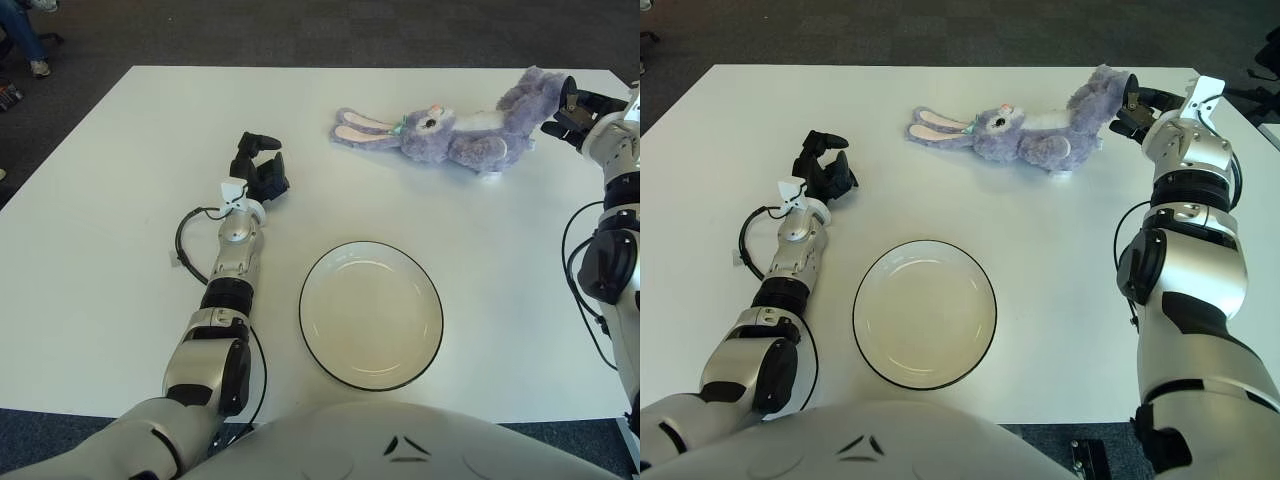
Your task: Put the doll into the plate.
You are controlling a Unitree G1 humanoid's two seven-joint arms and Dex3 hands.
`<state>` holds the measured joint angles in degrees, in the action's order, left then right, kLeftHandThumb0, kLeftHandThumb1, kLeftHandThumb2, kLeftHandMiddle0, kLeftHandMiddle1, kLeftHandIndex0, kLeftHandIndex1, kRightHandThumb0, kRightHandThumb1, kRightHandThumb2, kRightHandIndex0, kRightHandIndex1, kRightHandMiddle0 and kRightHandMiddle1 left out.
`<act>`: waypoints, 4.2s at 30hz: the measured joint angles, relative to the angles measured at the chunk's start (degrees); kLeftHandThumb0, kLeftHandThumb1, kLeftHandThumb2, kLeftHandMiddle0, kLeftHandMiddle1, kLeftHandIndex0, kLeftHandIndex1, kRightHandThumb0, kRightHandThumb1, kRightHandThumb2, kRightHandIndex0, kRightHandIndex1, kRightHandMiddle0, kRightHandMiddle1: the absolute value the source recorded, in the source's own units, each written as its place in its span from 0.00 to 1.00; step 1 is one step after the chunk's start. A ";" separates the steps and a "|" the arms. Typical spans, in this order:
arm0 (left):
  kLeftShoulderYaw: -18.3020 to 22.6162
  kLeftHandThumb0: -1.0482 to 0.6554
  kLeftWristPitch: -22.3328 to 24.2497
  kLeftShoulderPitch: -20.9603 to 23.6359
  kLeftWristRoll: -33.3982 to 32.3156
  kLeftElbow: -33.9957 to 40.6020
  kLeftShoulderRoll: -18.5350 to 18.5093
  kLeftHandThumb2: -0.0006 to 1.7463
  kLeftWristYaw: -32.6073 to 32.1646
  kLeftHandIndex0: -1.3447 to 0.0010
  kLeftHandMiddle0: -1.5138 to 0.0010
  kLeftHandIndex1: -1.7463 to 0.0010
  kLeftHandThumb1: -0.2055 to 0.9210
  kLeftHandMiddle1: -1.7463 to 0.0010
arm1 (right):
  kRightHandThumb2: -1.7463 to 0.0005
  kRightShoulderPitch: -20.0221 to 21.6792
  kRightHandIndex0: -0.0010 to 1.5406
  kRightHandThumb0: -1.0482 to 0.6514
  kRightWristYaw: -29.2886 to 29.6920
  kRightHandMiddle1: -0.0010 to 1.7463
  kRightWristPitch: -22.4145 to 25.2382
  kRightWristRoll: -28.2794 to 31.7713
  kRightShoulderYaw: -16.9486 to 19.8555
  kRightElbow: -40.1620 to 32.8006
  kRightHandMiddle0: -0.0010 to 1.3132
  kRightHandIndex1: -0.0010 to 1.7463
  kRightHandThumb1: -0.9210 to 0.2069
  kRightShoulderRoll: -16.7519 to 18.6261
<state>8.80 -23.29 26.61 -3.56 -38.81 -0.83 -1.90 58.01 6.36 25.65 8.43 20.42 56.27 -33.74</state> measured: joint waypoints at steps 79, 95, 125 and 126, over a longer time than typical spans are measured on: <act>-0.31 0.38 0.15 0.04 -0.39 -0.07 -0.05 0.53 0.83 0.72 0.31 0.00 0.73 0.00 | 0.57 -12.28 0.09 0.23 -20.03 0.29 13.32 2.11 -3.27 -22.56 0.00 0.51 0.45 -1.45; -0.83 0.39 -0.06 -0.04 -0.04 -0.07 -0.21 0.53 0.98 0.72 0.30 0.00 0.74 0.00 | 0.59 -11.32 0.10 0.22 -20.30 0.24 14.77 2.06 -3.75 -22.64 0.00 0.53 0.41 -1.38; -1.07 0.39 -0.62 -0.09 0.57 0.01 -0.14 0.50 0.97 0.74 0.28 0.00 0.77 0.00 | 0.83 -3.84 0.00 0.05 -20.83 0.16 1.86 -9.65 -15.71 -8.40 0.00 0.95 0.10 -1.38; -1.09 0.39 -0.65 -0.09 0.62 0.01 -0.12 0.50 0.97 0.74 0.28 0.00 0.77 0.00 | 0.84 -3.45 0.00 0.04 -20.86 0.15 1.79 -9.94 -16.02 -7.67 0.00 0.96 0.09 -1.38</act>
<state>7.71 -23.94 26.52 -2.94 -38.79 -0.96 -0.94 54.56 -14.51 27.44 -1.51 4.40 48.61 -35.12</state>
